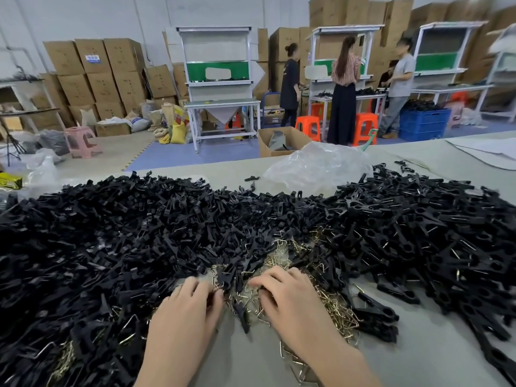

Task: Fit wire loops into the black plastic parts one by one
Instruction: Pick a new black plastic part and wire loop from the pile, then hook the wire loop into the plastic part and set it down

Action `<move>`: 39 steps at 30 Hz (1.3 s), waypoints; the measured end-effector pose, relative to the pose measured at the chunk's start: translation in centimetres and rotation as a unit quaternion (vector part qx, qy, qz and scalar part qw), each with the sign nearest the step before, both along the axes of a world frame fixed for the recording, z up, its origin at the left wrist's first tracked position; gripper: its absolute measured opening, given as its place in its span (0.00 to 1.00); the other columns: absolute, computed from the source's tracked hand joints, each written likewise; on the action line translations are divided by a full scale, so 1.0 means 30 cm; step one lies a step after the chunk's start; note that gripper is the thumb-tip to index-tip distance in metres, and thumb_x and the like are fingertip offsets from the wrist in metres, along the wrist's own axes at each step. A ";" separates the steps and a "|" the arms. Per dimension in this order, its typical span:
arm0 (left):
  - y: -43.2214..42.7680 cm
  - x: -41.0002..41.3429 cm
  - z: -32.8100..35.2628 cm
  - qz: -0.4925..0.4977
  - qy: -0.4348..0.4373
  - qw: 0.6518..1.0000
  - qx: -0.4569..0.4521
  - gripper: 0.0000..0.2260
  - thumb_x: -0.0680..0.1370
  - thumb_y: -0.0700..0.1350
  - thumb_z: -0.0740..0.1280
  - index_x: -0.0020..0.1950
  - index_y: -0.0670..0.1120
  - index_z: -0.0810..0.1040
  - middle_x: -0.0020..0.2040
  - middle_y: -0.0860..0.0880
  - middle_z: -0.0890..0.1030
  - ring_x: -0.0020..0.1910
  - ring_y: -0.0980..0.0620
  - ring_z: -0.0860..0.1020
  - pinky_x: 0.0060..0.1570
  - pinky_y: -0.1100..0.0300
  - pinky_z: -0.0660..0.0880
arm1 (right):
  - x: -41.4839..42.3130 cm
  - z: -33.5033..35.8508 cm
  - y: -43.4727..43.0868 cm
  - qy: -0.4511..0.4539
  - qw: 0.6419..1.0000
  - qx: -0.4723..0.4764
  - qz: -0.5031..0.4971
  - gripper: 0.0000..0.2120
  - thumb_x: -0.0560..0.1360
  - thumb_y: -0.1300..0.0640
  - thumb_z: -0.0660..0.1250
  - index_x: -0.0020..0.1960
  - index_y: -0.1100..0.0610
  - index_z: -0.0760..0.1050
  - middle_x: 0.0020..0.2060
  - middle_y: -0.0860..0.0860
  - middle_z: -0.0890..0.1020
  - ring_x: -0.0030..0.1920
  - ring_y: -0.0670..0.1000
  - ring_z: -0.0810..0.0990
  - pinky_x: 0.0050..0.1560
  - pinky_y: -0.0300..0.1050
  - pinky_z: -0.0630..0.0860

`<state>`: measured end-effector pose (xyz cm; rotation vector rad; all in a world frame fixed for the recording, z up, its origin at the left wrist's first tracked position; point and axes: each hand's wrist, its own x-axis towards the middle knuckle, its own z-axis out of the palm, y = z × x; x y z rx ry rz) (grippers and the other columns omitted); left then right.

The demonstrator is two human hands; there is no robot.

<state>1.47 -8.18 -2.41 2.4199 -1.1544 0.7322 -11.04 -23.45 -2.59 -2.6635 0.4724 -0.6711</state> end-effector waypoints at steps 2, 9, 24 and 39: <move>0.003 0.002 0.013 -0.008 0.017 0.999 -0.044 0.09 0.79 0.48 0.70 0.41 0.47 0.79 0.38 0.52 0.76 0.29 0.50 0.77 0.23 0.64 0.61 | -0.003 0.009 -0.002 -0.009 1.000 0.004 0.000 0.13 0.84 0.52 0.59 0.64 0.42 0.77 0.57 0.37 0.77 0.53 0.43 0.70 0.60 0.39 0.67; 0.034 -0.011 0.043 -0.007 0.162 0.974 -0.156 0.08 0.82 0.57 0.54 0.49 0.58 0.70 0.38 0.57 0.76 0.39 0.59 0.75 0.32 0.64 0.65 | -0.004 0.021 -0.002 -0.077 0.995 0.068 -0.008 0.13 0.83 0.59 0.63 0.60 0.45 0.80 0.53 0.36 0.77 0.56 0.38 0.70 0.58 0.27 0.66; 0.044 -0.008 0.020 -0.017 0.206 0.976 -0.073 0.11 0.82 0.52 0.59 0.60 0.54 0.79 0.40 0.59 0.78 0.40 0.58 0.76 0.38 0.60 0.70 | -0.015 0.042 -0.002 -0.136 0.981 0.121 -0.068 0.12 0.82 0.56 0.64 0.61 0.46 0.80 0.55 0.39 0.77 0.58 0.41 0.73 0.61 0.34 0.70; 0.073 0.010 0.047 0.025 0.253 0.951 -0.178 0.11 0.82 0.51 0.58 0.59 0.53 0.77 0.35 0.58 0.80 0.33 0.61 0.77 0.30 0.65 0.67 | 0.130 0.053 0.036 0.133 0.987 -0.086 -0.030 0.23 0.83 0.41 0.56 0.77 0.45 0.64 0.72 0.47 0.70 0.71 0.51 0.70 0.77 0.54 0.54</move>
